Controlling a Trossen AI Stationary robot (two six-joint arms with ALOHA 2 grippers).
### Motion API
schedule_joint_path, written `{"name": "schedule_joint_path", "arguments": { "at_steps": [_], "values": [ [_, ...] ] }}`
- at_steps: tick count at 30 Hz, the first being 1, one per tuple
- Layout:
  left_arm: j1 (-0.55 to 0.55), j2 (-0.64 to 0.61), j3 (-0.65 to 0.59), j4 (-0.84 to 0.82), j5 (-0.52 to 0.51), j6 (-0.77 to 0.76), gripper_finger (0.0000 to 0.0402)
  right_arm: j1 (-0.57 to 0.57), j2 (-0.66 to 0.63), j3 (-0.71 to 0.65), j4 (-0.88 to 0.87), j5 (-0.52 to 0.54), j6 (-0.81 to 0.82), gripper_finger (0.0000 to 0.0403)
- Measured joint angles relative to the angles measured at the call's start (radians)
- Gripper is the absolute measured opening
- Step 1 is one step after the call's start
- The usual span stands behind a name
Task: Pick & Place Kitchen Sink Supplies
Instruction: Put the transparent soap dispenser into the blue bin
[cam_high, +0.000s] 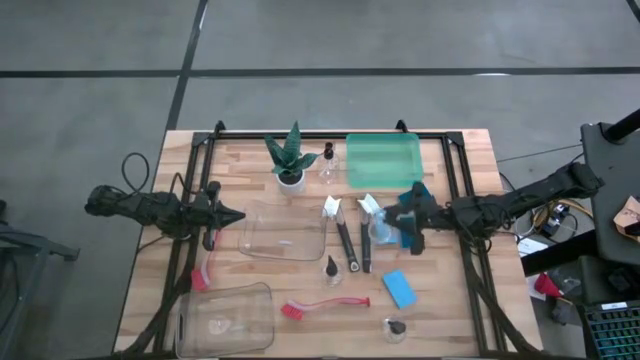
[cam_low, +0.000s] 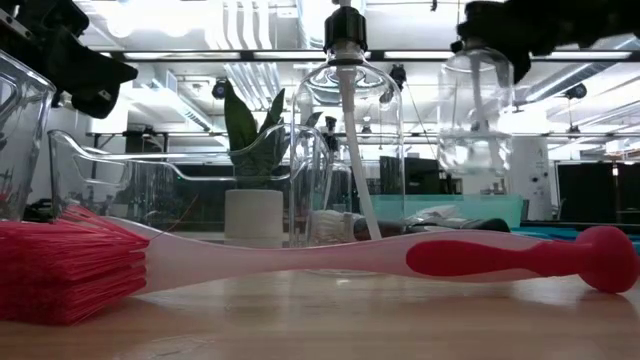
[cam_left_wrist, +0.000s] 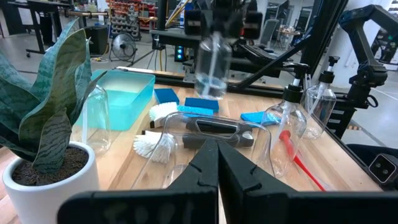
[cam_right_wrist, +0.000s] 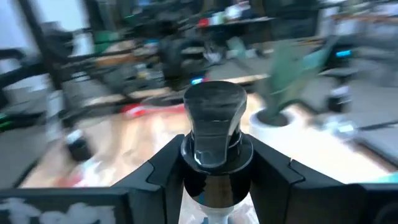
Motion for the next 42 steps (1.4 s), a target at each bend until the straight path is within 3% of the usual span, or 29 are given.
{"name": "schedule_joint_path", "arguments": {
  "at_steps": [10, 14, 21, 32, 42],
  "values": [
    [0.0, 0.0, 0.0, 0.0, 0.0, 0.0, 0.0, -0.007, -0.002, 0.124, -0.031, 0.418, -0.088, 0.0139],
    [0.0, 0.0, 0.0, 0.0, 0.0, 0.0, 0.0, -0.058, -0.002, 0.142, -0.03, 0.478, -0.093, 0.0139],
    [0.0, 0.0, 0.0, 0.0, 0.0, 0.0, 0.0, -0.246, 0.0, 0.15, -0.03, 0.449, -0.053, 0.0143],
    [0.0, 0.0, 0.0, 0.0, 0.0, 0.0, 0.0, -0.672, 0.082, 0.147, -0.031, 0.108, 0.058, 0.0144],
    [0.0, 0.0, 0.0, 0.0, 0.0, 0.0, 0.0, -0.905, 0.268, 0.146, 0.022, 0.084, 0.066, 0.0144]
  ]
}}
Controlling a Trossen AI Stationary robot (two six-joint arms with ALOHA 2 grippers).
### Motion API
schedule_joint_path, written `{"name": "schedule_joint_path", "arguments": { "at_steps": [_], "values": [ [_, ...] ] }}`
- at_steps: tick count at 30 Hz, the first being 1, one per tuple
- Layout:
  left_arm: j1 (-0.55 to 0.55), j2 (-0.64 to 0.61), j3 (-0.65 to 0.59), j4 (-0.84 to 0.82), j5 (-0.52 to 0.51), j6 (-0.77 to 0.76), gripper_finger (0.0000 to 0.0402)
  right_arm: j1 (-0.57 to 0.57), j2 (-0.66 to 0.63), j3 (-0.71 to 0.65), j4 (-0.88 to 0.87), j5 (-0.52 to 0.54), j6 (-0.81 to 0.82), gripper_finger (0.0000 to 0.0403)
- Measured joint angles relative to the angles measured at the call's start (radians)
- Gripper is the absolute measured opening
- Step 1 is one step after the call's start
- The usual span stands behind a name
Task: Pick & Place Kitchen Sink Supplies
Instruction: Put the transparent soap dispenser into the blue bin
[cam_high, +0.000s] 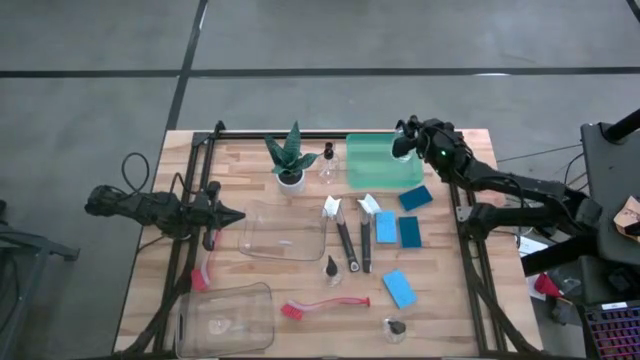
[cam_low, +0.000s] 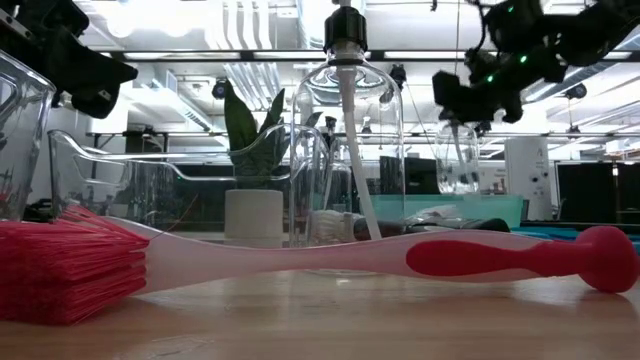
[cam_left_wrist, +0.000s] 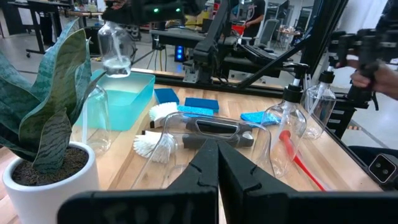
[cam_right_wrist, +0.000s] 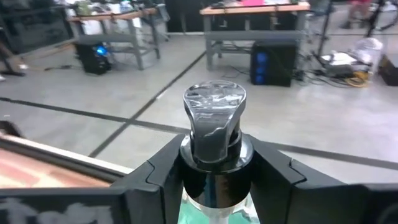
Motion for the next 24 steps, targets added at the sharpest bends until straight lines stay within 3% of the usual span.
{"name": "schedule_joint_path", "arguments": {
  "at_steps": [12, 24],
  "values": [
    [0.0, 0.0, 0.0, 0.0, 0.0, 0.0, 0.0, -0.1, 0.21, -0.008, 0.144, -0.049, 0.037, 0.0139],
    [0.0, 0.0, 0.0, 0.0, 0.0, 0.0, 0.0, -0.136, 0.305, -0.011, 0.171, -0.043, 0.05, 0.014]
  ]
}}
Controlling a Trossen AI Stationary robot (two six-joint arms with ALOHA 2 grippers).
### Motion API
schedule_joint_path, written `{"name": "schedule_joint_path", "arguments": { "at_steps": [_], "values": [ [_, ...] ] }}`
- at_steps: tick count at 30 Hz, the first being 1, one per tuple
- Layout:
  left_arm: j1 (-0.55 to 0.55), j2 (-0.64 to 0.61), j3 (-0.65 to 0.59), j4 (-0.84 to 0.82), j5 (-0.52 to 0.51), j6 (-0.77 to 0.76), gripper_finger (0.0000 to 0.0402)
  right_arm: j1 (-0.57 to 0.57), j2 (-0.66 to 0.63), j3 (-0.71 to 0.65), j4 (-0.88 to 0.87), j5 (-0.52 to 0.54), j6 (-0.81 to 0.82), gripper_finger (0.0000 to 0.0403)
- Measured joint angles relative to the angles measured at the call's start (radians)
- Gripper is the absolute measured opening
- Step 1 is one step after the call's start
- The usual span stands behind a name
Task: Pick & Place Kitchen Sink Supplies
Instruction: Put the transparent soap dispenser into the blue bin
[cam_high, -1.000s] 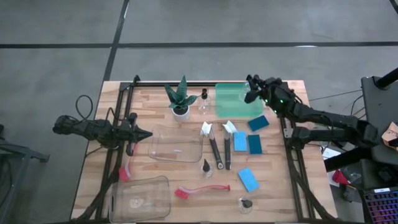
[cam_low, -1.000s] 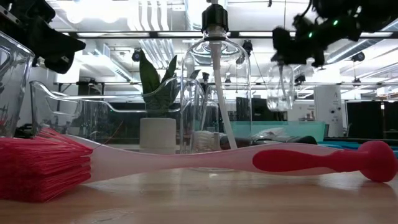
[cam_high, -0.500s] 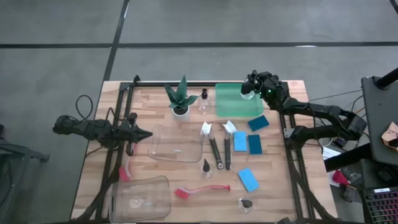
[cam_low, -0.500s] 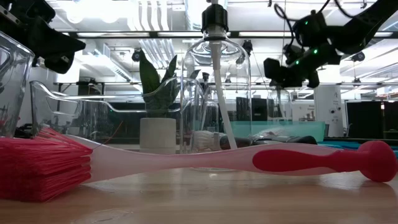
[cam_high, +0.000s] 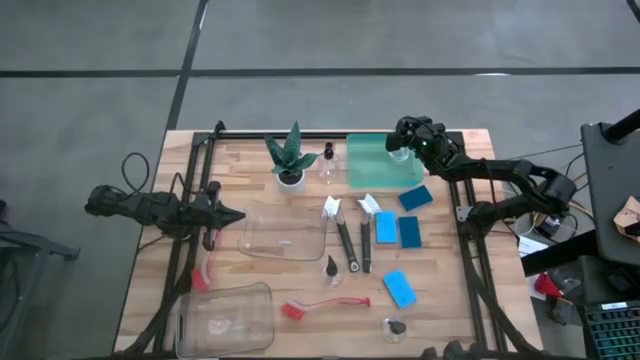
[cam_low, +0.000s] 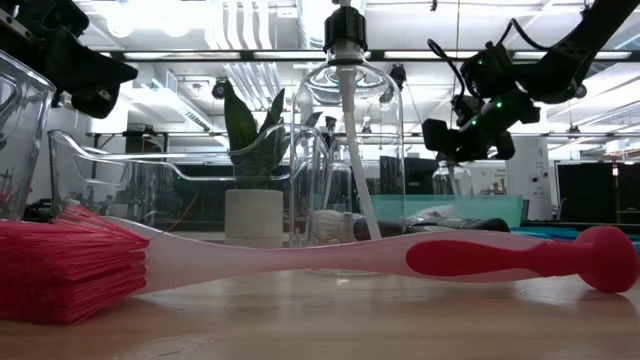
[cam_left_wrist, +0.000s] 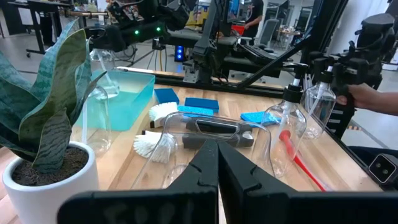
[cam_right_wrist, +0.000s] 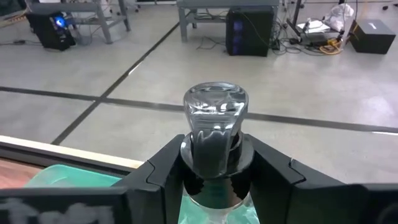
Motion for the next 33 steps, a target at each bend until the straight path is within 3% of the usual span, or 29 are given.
{"name": "schedule_joint_path", "arguments": {
  "at_steps": [18, 33],
  "values": [
    [0.0, 0.0, 0.0, 0.0, 0.0, 0.0, 0.0, 0.001, -0.003, -0.011, -0.058, -0.004, 0.005, 0.0226],
    [0.0, 0.0, 0.0, 0.0, 0.0, 0.0, 0.0, 0.027, -0.121, -0.012, -0.207, -0.027, 0.0, 0.0317]
  ]
}}
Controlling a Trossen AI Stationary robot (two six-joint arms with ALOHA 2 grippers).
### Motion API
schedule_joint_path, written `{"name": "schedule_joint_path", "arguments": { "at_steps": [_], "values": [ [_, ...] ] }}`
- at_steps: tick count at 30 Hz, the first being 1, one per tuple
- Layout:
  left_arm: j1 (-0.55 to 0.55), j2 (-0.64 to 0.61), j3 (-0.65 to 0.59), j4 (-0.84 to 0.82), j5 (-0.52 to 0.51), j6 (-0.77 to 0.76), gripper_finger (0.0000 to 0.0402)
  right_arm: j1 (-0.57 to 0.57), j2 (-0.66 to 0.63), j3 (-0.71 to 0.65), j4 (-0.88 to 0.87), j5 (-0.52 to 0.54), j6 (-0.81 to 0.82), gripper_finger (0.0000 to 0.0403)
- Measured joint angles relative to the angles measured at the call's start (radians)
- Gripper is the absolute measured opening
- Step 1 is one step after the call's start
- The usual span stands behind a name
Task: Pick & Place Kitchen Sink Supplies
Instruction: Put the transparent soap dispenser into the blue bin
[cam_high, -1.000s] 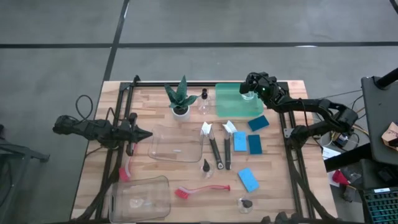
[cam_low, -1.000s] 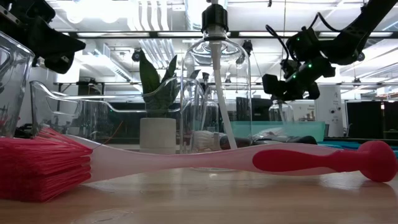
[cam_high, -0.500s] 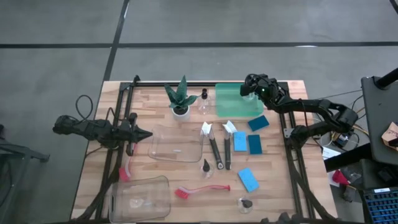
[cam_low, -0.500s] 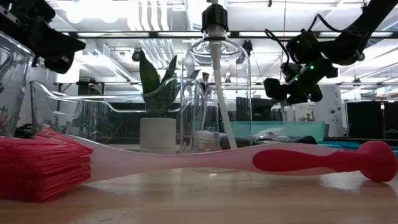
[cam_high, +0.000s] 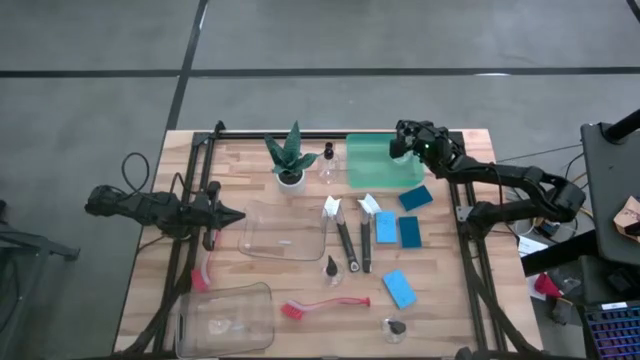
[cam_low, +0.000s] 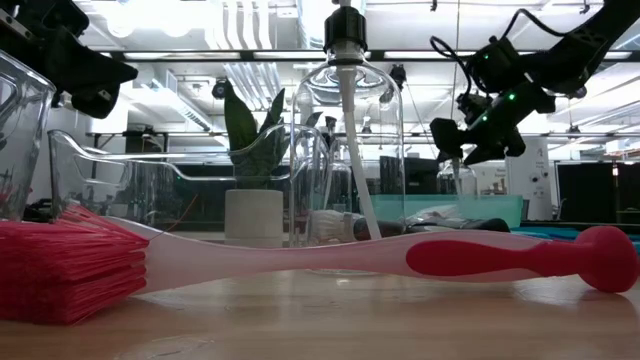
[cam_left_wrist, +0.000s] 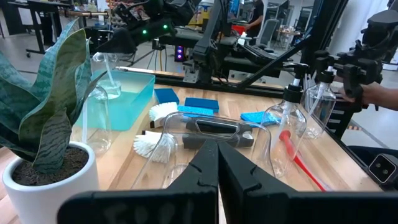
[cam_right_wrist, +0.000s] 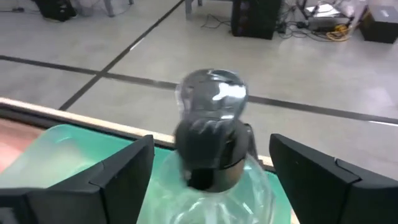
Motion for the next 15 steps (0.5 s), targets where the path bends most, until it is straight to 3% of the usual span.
{"name": "schedule_joint_path", "arguments": {
  "at_steps": [15],
  "values": [
    [0.0, 0.0, 0.0, 0.0, 0.0, 0.0, 0.0, 0.133, -0.157, -0.002, -0.18, -0.096, -0.005, 0.033]
  ]
}}
